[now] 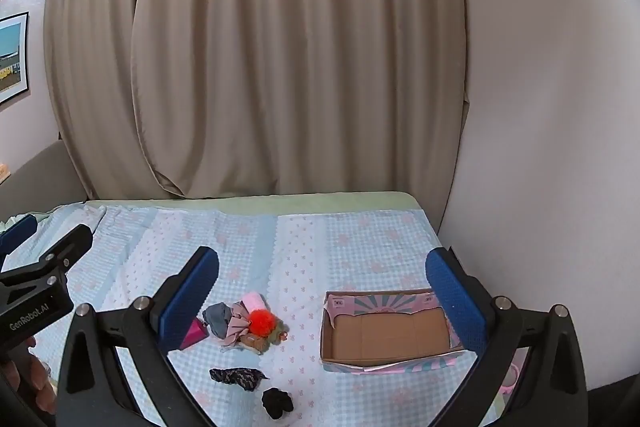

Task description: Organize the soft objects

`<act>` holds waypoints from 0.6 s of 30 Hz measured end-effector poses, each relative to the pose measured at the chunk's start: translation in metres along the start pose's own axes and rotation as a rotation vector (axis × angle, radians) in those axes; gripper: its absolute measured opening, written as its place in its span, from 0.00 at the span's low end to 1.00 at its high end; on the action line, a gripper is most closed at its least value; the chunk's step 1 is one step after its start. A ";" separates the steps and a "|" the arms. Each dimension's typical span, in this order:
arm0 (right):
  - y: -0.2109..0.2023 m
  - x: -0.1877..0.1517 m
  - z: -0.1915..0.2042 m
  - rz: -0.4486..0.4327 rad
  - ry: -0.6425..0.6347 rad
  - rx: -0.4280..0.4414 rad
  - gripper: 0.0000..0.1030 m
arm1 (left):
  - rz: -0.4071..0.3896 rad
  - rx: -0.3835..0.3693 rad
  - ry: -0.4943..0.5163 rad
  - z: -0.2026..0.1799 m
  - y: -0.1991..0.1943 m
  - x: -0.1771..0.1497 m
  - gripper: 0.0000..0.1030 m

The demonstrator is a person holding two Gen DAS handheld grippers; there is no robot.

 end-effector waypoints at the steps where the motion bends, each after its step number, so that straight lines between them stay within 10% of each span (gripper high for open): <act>1: 0.000 0.001 0.000 0.001 0.001 0.000 1.00 | 0.000 0.000 -0.001 -0.001 0.000 0.000 1.00; 18: 0.000 0.003 0.000 -0.006 -0.008 -0.016 1.00 | -0.004 -0.008 -0.006 -0.006 0.000 0.002 1.00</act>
Point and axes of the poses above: each gripper's, at about its wrist camera, not at the fingertips, and y roughly the way its jaws point, z to its left, x to its top, the point moved 3 cm from there along y, roughly the way its jaws point, and after that the axes turned 14 degrees about -x, right-handed, at the moved point
